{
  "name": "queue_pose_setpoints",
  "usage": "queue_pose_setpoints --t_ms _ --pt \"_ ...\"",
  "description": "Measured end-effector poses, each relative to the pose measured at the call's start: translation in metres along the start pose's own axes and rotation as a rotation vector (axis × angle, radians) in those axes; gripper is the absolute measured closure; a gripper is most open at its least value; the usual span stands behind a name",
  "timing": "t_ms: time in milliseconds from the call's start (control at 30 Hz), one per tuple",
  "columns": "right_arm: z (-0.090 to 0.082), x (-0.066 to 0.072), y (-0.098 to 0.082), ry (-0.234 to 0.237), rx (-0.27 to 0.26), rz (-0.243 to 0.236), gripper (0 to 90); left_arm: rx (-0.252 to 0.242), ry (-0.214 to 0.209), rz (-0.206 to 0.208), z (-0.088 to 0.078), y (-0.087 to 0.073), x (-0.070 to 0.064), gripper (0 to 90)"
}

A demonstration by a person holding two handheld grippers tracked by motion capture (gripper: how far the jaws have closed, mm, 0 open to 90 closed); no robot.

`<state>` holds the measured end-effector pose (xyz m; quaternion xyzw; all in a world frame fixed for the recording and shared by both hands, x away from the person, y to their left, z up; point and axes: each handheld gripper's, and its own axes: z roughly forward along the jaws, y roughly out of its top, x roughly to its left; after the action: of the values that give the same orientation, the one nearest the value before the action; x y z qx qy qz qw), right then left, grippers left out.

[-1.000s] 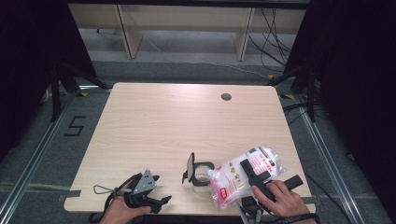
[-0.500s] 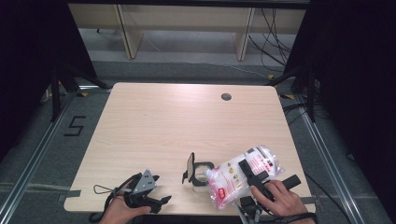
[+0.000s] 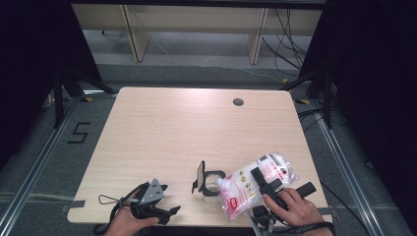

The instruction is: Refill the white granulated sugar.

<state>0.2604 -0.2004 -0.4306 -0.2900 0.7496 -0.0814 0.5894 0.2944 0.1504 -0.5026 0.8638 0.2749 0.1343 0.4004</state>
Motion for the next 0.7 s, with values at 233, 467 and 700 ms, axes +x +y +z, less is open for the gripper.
queue_pose_setpoints --t_ms 233,467,700 --pt "0.006 -0.004 0.003 0.012 -0.011 -0.027 53.3 0.004 0.002 0.001 0.000 0.000 0.000 18.6" --pt "0.012 -0.008 0.010 0.023 -0.041 -0.030 53.3 -0.006 -0.001 -0.005 -0.001 0.000 0.000 18.6" --pt "0.012 -0.006 0.009 0.028 -0.024 0.009 53.3 0.000 0.001 0.003 -0.001 0.000 0.000 18.6"
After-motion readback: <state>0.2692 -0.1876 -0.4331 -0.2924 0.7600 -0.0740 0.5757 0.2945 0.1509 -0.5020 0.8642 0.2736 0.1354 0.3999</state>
